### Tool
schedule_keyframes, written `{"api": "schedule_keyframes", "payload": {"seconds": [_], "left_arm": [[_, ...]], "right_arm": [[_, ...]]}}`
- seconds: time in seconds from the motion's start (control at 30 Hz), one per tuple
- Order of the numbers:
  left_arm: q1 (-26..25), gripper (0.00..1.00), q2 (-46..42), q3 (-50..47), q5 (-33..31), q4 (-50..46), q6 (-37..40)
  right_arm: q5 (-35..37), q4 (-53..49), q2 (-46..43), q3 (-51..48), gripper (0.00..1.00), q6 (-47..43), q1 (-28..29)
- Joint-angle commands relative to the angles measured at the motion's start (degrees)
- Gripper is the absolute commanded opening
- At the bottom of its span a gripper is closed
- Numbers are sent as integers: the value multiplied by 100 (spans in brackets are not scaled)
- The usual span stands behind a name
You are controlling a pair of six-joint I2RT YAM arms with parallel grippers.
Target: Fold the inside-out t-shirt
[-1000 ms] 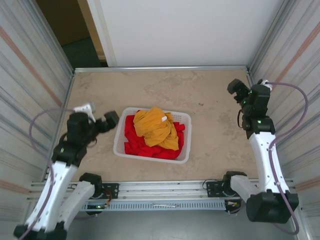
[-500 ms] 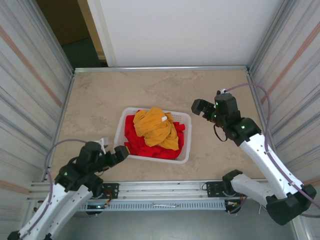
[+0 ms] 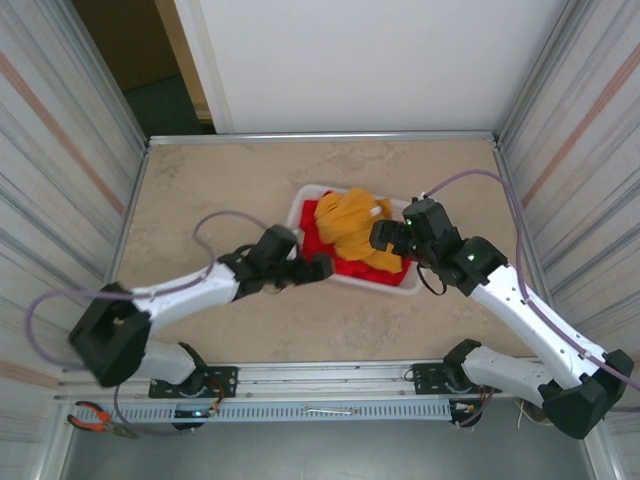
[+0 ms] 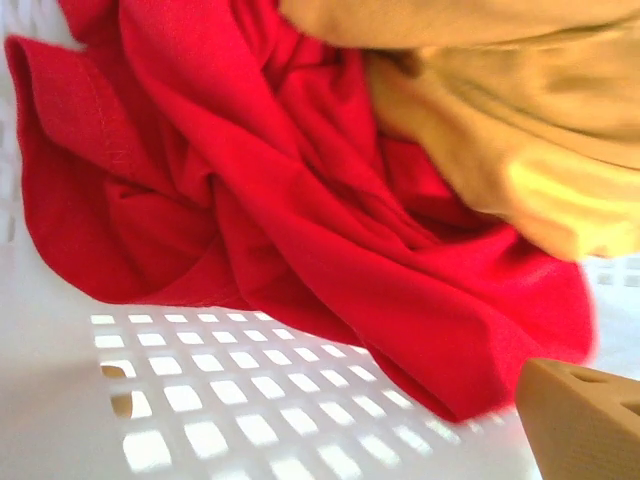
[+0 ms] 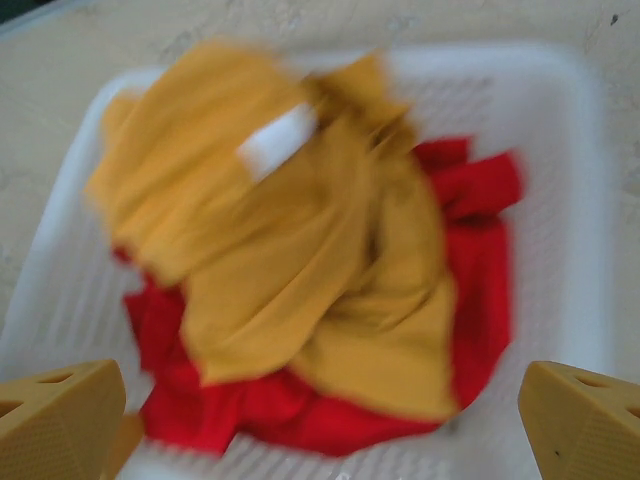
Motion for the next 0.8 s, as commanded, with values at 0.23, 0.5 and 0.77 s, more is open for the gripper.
{"api": "schedule_keyframes", "payload": {"seconds": [0.23,0.5,0.77], "left_arm": [[1245,99,-1222,474,-123,-172,584],[2236,99,-3247,-753,-5,-1002,472],[2409,99,-4064,-1173,101,-1492,392]], "right_arm": [[75,116,406,245,99,315,909],[-54,516,3499,1756,99,15,1197],[796,-630,6454,4546,99,-302,102]]}}
